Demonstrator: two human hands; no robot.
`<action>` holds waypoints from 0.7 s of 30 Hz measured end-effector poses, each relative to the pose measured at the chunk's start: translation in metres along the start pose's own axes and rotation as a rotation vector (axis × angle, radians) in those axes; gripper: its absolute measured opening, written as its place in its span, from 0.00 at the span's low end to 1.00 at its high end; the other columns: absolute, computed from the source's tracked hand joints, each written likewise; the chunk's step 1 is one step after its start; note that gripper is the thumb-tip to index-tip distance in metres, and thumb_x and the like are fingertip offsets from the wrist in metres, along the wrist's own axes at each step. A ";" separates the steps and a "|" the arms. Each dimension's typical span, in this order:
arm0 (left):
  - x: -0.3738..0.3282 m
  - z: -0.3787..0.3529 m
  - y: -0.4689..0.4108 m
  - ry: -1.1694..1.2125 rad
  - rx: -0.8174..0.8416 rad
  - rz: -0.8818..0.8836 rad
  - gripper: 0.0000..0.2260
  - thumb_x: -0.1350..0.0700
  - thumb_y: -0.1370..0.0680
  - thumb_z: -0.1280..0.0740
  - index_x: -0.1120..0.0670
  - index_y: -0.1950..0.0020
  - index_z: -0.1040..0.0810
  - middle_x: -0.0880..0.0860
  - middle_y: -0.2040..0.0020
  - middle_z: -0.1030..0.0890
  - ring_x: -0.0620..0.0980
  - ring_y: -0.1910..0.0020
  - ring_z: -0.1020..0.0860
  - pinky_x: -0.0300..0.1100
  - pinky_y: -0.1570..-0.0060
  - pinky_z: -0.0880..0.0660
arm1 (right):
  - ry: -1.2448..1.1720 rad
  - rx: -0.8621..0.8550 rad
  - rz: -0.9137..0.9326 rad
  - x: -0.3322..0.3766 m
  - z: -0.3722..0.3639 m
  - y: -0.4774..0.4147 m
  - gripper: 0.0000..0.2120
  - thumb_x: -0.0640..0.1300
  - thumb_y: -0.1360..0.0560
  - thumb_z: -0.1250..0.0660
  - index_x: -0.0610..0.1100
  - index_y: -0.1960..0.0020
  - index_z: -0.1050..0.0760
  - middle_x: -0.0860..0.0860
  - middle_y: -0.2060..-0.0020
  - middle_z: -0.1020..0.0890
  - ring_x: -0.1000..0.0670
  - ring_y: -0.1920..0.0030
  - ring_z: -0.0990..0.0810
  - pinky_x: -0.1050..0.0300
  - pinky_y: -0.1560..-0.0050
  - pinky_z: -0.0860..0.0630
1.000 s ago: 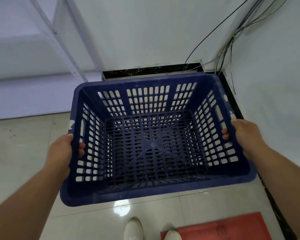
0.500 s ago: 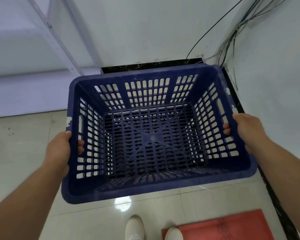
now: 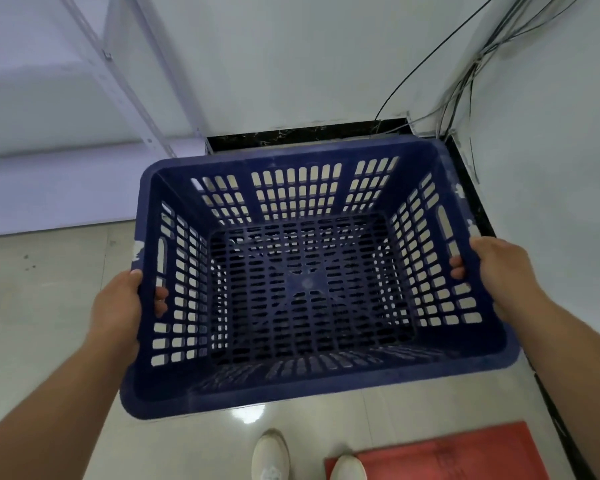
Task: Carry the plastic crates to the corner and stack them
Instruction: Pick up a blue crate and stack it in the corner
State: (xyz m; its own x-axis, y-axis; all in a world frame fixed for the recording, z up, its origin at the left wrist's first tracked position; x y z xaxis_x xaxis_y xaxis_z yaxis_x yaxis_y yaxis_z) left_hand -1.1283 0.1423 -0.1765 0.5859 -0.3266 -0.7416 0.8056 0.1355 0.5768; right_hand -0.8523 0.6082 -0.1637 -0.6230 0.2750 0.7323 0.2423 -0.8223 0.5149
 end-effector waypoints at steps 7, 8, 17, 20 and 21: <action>-0.003 -0.001 -0.002 -0.014 0.006 0.019 0.14 0.52 0.21 0.44 0.59 0.45 0.25 0.55 0.63 0.23 0.51 0.69 0.28 0.46 0.66 0.30 | 0.013 -0.007 0.024 0.002 0.000 0.001 0.16 0.46 0.21 0.43 0.34 0.47 0.23 0.42 0.65 0.21 0.45 0.69 0.25 0.51 0.64 0.27; -0.001 -0.001 0.000 -0.009 0.012 0.021 0.14 0.52 0.21 0.44 0.59 0.45 0.24 0.55 0.63 0.23 0.51 0.69 0.28 0.46 0.67 0.30 | 0.013 -0.011 0.022 0.001 0.002 0.003 0.16 0.46 0.21 0.42 0.35 0.48 0.23 0.42 0.64 0.20 0.45 0.69 0.25 0.52 0.65 0.27; 0.014 0.001 0.004 -0.004 -0.002 0.025 0.15 0.53 0.22 0.44 0.59 0.45 0.23 0.56 0.62 0.22 0.52 0.69 0.27 0.46 0.67 0.30 | 0.011 -0.029 0.018 -0.008 0.005 0.011 0.15 0.44 0.21 0.42 0.35 0.49 0.23 0.42 0.64 0.20 0.45 0.67 0.24 0.49 0.61 0.26; 0.013 0.001 0.004 0.000 0.006 0.020 0.15 0.53 0.21 0.45 0.59 0.45 0.24 0.56 0.62 0.23 0.51 0.69 0.28 0.45 0.67 0.30 | 0.008 -0.029 0.014 -0.008 0.005 0.011 0.15 0.45 0.22 0.42 0.35 0.49 0.22 0.43 0.64 0.20 0.45 0.67 0.24 0.47 0.60 0.26; 0.013 0.001 0.004 -0.001 0.006 0.018 0.15 0.53 0.21 0.45 0.59 0.45 0.24 0.56 0.63 0.23 0.51 0.69 0.28 0.45 0.67 0.30 | 0.005 -0.028 0.016 -0.007 0.005 0.011 0.15 0.45 0.22 0.42 0.36 0.49 0.22 0.43 0.64 0.20 0.45 0.67 0.24 0.47 0.60 0.26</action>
State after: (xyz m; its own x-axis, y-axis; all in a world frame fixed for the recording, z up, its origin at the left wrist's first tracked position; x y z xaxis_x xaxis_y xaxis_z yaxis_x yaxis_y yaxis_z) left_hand -1.1174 0.1375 -0.1829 0.6000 -0.3255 -0.7308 0.7945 0.1354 0.5920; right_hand -0.8413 0.5995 -0.1611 -0.6227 0.2598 0.7381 0.2313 -0.8400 0.4908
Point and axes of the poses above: each hand's wrist, its own y-axis away from the middle knuckle, its own z-axis out of the back of the hand, x = y × z, the point moved 10 cm from there along -y, towards the middle knuckle
